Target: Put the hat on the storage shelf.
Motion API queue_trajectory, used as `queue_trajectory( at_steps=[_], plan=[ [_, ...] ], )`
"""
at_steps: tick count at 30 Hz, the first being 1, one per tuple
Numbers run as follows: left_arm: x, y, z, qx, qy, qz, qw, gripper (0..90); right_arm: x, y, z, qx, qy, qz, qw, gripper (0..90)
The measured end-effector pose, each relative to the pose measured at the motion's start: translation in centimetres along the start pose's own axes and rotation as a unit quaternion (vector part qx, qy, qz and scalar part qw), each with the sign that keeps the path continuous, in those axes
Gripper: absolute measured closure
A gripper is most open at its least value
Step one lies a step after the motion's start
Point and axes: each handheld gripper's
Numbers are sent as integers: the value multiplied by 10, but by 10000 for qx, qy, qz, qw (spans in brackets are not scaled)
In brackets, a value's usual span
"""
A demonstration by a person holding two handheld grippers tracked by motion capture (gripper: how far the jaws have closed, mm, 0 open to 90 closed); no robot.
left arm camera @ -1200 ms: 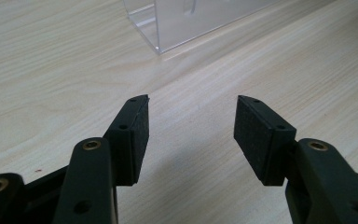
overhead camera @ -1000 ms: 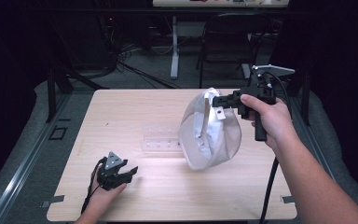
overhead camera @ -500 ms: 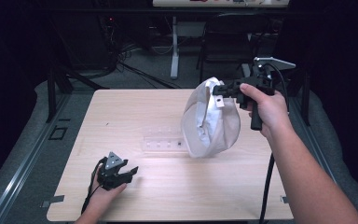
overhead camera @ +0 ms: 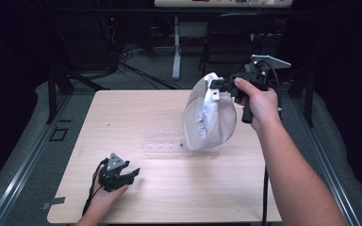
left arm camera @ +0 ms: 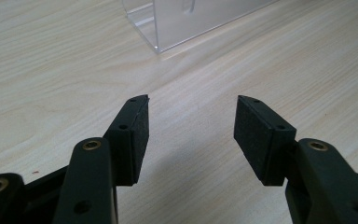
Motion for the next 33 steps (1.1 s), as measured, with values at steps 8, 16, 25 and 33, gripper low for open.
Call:
queue_trajectory(
  at_steps=[8,16,25,33],
  plan=[
    [0,-1,0,-35,27,-5,10000,459,4,-21,2,-62,-138,-28,9999,818],
    [-7,-4,1,40,-221,82,9997,459,1,-31,3,-180,-300,-22,9994,818],
    [-12,-6,4,-42,-250,39,9997,458,-7,-31,4,-251,-368,-73,9990,817],
    [-35,-9,23,-315,-517,-280,9978,454,-9,-37,5,-220,-396,-5,9990,817]
  ],
)
Point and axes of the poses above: each handheld gripper's, and its own axes: y roughly backward along the jaws, z roughly out of its top, x roughly to its left, and after that the axes turned 10 degrees about -z, right-handed
